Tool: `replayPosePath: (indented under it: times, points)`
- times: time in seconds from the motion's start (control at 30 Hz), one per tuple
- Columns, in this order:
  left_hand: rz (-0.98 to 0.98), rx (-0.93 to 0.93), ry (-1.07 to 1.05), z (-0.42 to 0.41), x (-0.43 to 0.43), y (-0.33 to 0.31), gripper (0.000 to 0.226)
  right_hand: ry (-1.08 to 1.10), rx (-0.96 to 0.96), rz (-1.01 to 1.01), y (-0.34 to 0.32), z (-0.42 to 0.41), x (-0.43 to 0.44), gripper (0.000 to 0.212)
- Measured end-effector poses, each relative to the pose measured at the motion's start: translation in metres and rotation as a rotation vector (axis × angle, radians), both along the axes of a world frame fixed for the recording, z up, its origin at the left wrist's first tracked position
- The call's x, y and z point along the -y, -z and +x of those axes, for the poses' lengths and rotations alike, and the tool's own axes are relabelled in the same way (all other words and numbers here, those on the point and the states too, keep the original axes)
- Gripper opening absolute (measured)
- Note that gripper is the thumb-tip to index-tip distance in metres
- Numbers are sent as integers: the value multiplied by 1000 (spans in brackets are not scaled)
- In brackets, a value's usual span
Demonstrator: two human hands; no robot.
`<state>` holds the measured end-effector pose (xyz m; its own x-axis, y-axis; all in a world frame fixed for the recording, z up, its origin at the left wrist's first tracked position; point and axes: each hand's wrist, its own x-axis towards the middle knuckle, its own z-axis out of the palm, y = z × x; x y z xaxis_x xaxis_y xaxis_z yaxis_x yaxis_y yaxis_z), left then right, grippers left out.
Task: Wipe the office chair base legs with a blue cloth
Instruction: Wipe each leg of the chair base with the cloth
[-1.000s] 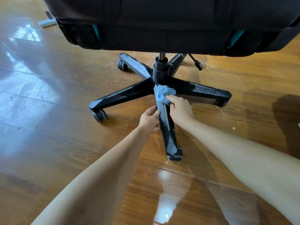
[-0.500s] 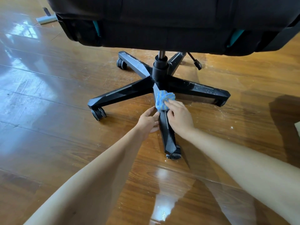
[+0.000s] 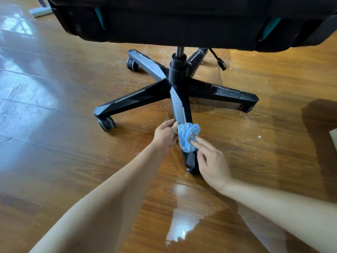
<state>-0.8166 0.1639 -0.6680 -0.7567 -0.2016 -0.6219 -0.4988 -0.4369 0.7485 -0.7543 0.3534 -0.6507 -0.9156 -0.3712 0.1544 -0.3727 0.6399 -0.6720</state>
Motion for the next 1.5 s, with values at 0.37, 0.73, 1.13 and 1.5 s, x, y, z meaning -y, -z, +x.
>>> replayPosePath:
  times: [0.37,0.73,1.13,1.5]
  points:
    - [-2,-6,58,-2,6,-2,36,424,243,-262,-16,-91,58,45]
    - [53,-2,44,-2,5,-1,38,202,9,-16,-4,12,17,41]
    - [126,-2,123,4,9,-5,36,216,-15,-20,-12,-30,39,45]
    - [210,-5,106,12,10,-11,45,1,-29,110,-2,11,16,51]
